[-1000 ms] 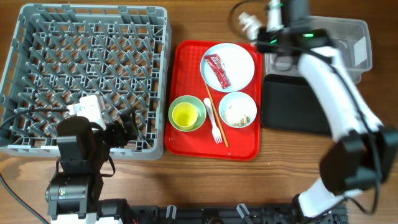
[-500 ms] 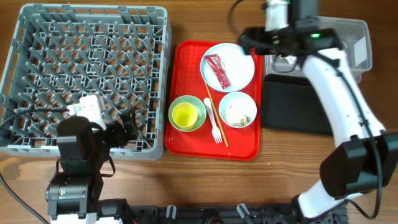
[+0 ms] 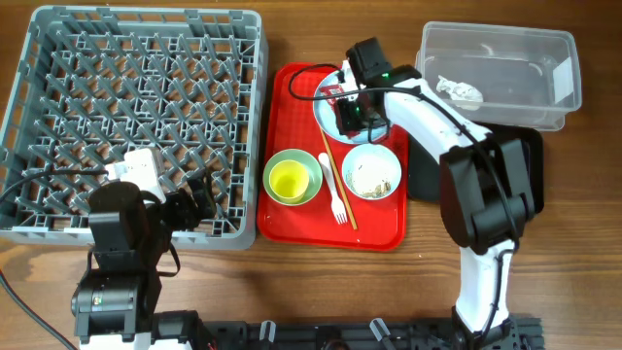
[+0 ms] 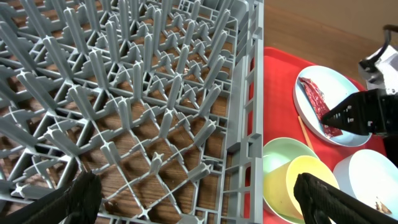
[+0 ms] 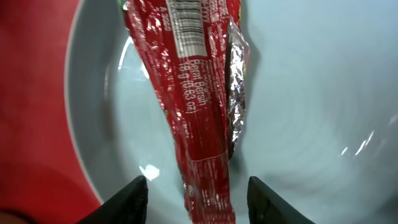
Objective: Sort waste into correct bins and load items into the dishwasher rack
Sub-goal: 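Grasp the red snack wrapper with the right gripper, drop it in the clear bin, then grasp the blue rice bowl with the right gripper, tip rice onto black tray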
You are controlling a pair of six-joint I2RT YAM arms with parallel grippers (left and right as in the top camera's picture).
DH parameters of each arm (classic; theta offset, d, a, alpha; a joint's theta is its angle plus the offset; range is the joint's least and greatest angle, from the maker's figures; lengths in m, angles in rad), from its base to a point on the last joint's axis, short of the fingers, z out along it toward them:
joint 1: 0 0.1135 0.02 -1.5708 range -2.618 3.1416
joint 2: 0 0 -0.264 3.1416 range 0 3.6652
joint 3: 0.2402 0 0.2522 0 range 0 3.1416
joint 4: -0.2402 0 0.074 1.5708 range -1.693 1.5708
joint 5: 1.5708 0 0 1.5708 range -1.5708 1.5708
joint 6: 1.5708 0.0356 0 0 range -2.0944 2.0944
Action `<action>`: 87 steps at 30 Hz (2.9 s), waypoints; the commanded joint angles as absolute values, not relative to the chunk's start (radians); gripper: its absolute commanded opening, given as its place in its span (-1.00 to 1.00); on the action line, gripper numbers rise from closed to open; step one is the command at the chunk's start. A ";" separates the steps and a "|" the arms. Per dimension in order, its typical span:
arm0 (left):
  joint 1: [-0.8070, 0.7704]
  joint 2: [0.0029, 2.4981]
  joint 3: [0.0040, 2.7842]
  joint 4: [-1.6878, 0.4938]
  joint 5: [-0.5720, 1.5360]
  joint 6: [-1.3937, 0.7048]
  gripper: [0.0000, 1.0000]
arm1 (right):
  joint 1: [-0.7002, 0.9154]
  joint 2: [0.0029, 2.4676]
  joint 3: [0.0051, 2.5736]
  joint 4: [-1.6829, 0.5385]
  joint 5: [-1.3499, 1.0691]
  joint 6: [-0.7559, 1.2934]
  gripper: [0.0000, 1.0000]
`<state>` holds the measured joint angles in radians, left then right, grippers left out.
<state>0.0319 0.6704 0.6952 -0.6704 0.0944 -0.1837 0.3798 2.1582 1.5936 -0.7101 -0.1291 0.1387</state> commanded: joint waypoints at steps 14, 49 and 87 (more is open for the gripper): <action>0.028 0.668 0.717 -0.667 0.086 -0.168 1.00 | 0.270 1.990 1.627 -0.713 -0.111 0.186 -0.91; 0.028 0.668 0.717 -0.680 0.085 -0.168 1.00 | 0.525 1.601 1.240 -0.874 -0.104 0.424 0.72; 0.028 0.668 0.717 -0.701 0.085 -0.168 1.00 | 0.519 1.609 1.235 -0.720 -0.025 0.445 -0.91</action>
<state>0.0319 0.6704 0.6971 -0.7036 0.0944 -0.1837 0.5415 1.7203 1.1980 -0.7181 -0.0139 0.4587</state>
